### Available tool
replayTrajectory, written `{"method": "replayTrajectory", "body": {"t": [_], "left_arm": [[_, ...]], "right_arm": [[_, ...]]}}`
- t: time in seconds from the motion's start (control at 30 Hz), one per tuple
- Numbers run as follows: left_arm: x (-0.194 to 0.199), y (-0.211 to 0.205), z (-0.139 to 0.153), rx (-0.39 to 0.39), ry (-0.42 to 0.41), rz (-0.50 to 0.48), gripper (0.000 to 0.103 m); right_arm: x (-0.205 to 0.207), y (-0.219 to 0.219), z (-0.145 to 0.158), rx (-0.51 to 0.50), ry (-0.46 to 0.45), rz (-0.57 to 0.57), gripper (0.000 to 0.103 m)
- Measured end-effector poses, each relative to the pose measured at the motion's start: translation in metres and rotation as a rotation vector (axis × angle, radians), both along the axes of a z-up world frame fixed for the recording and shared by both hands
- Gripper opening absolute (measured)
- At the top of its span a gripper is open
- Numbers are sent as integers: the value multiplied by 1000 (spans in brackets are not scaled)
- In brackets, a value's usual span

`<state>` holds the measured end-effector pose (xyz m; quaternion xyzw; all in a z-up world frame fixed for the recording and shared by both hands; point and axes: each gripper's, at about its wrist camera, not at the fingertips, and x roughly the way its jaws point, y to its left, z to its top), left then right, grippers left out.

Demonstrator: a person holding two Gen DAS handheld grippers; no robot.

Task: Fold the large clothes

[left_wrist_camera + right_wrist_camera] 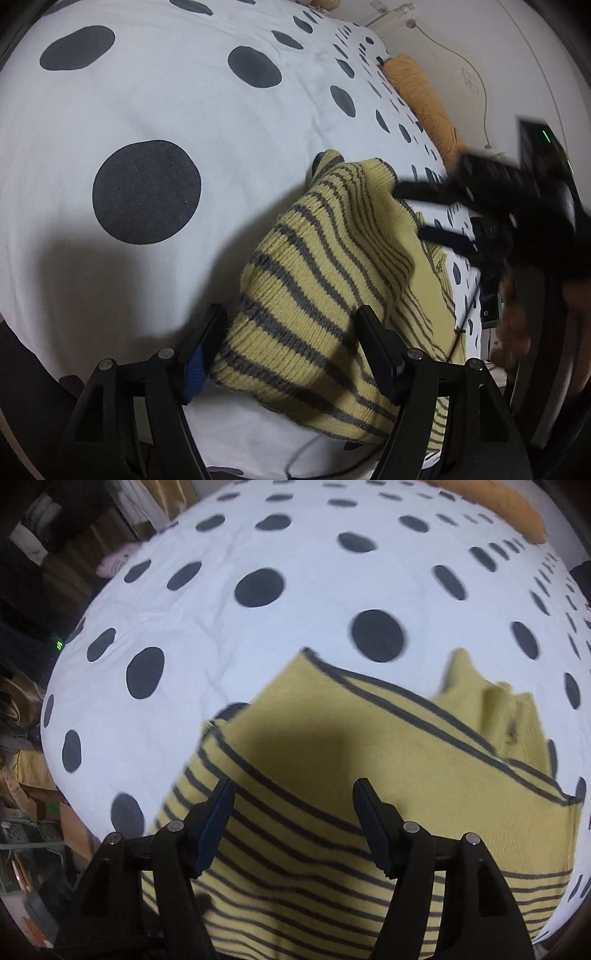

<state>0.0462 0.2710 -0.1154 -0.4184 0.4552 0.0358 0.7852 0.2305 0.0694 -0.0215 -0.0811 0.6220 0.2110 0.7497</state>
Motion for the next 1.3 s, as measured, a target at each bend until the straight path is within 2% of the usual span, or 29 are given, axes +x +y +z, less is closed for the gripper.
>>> {"method": "replayTrajectory", "body": {"t": [0.17, 0.27, 0.33, 0.4, 0.43, 0.47, 0.5, 0.53, 0.57, 0.67, 0.8, 0.97, 1.13, 1.3], "left_arm": [[5, 1, 2, -1, 25, -38, 74], [7, 2, 0, -15, 23, -59, 75], [8, 5, -3, -34, 21, -66, 75], [7, 6, -3, -36, 15, -75, 73], [4, 5, 0, -22, 4, -82, 59], [5, 4, 2, -13, -12, -89, 47], [4, 3, 5, 3, -25, -94, 44], [3, 1, 9, 22, -40, -97, 36], [1, 0, 14, 36, -55, -103, 33], [-2, -4, 27, 44, -95, -102, 31], [-12, -1, 40, -4, -145, -104, 30], [-18, -23, 66, -25, -209, -149, 28], [-19, -72, 102, -31, -283, -249, 27], [-14, -152, 122, -38, -318, -418, 27]], "right_arm": [[19, 52, -21, -120, 79, 16, 67], [30, 77, -30, -155, 126, 39, 67], [34, 89, -47, -265, 169, 75, 67], [30, 97, -73, -429, 177, 155, 69], [28, 97, -78, -438, 173, 170, 69], [27, 97, -80, -444, 166, 179, 64], [25, 96, -77, -443, 163, 192, 56], [23, 95, -73, -437, 162, 198, 35], [23, 92, -67, -432, 155, 205, 27], [23, 77, -54, -410, 154, 215, 24], [22, 53, -33, -354, 143, 200, 23], [20, 16, 1, -293, 116, 184, 23], [19, -42, 41, -230, 69, 157, 23], [17, -141, 64, -186, 41, 83, 23]]}}
